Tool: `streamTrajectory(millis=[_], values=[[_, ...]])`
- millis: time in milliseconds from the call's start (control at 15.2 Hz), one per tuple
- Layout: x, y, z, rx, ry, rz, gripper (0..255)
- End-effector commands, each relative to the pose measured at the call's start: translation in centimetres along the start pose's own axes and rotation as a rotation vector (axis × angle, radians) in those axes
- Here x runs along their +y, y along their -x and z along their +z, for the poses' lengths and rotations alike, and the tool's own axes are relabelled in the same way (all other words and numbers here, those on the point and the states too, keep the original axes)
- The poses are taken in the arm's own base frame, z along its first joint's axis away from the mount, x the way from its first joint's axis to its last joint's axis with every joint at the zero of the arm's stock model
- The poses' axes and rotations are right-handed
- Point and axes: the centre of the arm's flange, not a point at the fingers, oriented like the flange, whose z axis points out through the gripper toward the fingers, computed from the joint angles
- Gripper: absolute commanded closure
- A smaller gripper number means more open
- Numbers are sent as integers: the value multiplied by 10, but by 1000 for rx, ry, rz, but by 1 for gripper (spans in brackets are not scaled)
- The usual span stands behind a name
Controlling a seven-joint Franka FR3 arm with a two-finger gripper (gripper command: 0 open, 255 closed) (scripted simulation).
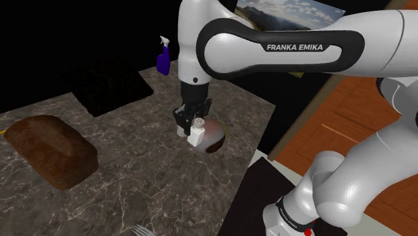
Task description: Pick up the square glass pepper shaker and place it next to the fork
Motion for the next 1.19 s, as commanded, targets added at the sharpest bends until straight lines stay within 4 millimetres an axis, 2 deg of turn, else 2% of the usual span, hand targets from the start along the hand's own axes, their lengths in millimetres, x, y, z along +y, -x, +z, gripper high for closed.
streamTrajectory(millis=[0,792,858,1122], values=[[-24,6,1,0,0,2,255],[-179,42,2,0,0,2,255],[-198,47,2,0,0,2,255],[-199,43,23,0,0,2,255]])
